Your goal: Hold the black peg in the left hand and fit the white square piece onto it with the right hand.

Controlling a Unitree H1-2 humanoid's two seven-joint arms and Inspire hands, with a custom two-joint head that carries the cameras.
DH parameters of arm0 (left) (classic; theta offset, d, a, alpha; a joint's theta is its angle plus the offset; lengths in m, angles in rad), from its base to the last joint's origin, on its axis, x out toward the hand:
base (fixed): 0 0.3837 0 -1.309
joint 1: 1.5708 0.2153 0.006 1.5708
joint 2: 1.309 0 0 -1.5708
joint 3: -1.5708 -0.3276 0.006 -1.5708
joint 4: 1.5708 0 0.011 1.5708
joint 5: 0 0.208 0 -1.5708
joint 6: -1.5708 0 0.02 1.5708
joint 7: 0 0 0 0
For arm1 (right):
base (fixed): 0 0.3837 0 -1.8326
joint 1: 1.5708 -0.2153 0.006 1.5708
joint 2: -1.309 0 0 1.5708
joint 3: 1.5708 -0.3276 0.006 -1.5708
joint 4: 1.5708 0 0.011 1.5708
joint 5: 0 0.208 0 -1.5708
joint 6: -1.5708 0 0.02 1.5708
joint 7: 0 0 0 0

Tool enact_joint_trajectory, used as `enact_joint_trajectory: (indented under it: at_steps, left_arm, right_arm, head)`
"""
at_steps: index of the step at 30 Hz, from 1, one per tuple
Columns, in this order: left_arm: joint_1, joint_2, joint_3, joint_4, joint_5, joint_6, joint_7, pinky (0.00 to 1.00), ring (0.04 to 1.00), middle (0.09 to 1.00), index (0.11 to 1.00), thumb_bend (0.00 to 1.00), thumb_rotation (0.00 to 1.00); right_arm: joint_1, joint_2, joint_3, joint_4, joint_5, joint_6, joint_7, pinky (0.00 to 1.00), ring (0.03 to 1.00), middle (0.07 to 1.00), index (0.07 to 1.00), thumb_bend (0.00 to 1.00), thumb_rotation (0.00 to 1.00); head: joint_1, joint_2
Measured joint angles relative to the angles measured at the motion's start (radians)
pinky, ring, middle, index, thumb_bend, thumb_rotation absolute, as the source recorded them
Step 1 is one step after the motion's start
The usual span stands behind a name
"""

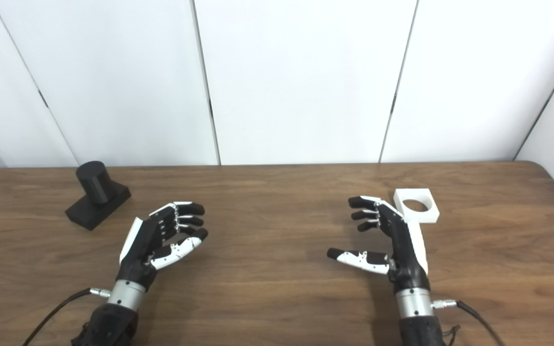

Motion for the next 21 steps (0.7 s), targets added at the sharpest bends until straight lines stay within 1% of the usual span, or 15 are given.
enact_joint_trajectory:
  at_steps: [4,6,7,10,12,13,14,16,18,19,20,21]
  left_arm:
    - [0.000,0.000,-0.003,0.000,-0.001,0.000,-0.002,0.55,0.648,0.704,0.640,0.62,0.15]
    - [0.000,-0.001,-0.004,0.001,-0.001,-0.001,-0.002,0.56,0.654,0.700,0.634,0.63,0.15]
    - [0.000,-0.002,-0.004,0.002,-0.001,-0.003,-0.002,0.56,0.655,0.699,0.634,0.63,0.15]
    - [0.000,-0.010,-0.008,0.005,-0.001,-0.004,0.000,0.56,0.660,0.709,0.640,0.63,0.16]
    - [0.000,-0.019,-0.013,0.005,-0.001,-0.004,0.001,0.55,0.662,0.715,0.646,0.63,0.15]
    - [0.000,-0.024,-0.016,0.005,0.000,-0.004,0.001,0.54,0.658,0.713,0.644,0.63,0.14]
    - [0.000,-0.031,-0.021,0.005,0.002,-0.003,0.004,0.54,0.656,0.711,0.640,0.63,0.13]
    - [0.000,-0.045,-0.026,0.008,0.008,-0.004,0.009,0.54,0.658,0.709,0.638,0.64,0.12]
    - [-0.001,-0.058,-0.030,0.027,0.010,-0.009,0.014,0.55,0.663,0.710,0.639,0.64,0.12]
    - [-0.004,-0.060,-0.033,0.032,0.014,-0.021,0.015,0.56,0.667,0.710,0.640,0.64,0.12]
    - [-0.009,-0.063,-0.036,0.040,0.017,-0.036,0.016,0.56,0.671,0.709,0.640,0.64,0.11]
    - [-0.015,-0.065,-0.037,0.048,0.023,-0.043,0.019,0.56,0.673,0.709,0.640,0.64,0.11]
  right_arm:
    - [0.000,0.000,0.000,0.000,0.005,0.000,0.004,0.53,0.631,0.688,0.661,0.63,0.00]
    - [0.000,-0.001,-0.001,0.000,0.010,0.000,0.006,0.54,0.635,0.687,0.660,0.64,0.00]
    - [0.000,-0.001,-0.002,0.000,0.013,0.001,0.008,0.54,0.636,0.688,0.660,0.63,0.00]
    - [0.004,-0.008,-0.004,-0.003,0.019,0.001,0.020,0.54,0.635,0.688,0.664,0.62,0.00]
    - [0.009,-0.015,-0.008,-0.007,0.025,0.002,0.028,0.54,0.630,0.688,0.667,0.62,0.00]
    - [0.011,-0.019,-0.010,-0.008,0.032,0.001,0.032,0.53,0.631,0.692,0.669,0.61,0.00]
    - [0.014,-0.027,-0.012,-0.008,0.046,0.001,0.038,0.53,0.634,0.696,0.671,0.61,0.00]
    - [0.017,-0.041,-0.018,-0.007,0.064,0.000,0.045,0.53,0.637,0.702,0.674,0.60,0.00]
    - [0.019,-0.048,-0.023,-0.007,0.078,0.000,0.047,0.53,0.638,0.705,0.673,0.60,0.00]
    - [0.021,-0.051,-0.025,-0.009,0.081,0.001,0.048,0.54,0.643,0.708,0.676,0.59,0.00]
    - [0.023,-0.054,-0.026,-0.011,0.086,0.004,0.052,0.54,0.648,0.711,0.678,0.59,0.00]
    - [0.026,-0.056,-0.026,-0.018,0.094,0.007,0.058,0.54,0.651,0.712,0.680,0.59,0.00]
  head:
    - [0.012,-0.002]
    - [0.046,-0.011]
    - [0.046,-0.011]
    - [0.165,-0.032]
    - [0.216,-0.046]
    - [0.230,-0.049]
    - [0.264,-0.060]
    - [0.270,-0.063]
    - [0.313,-0.080]
    - [0.330,-0.086]
    - [0.363,-0.101]
    - [0.364,-0.101]
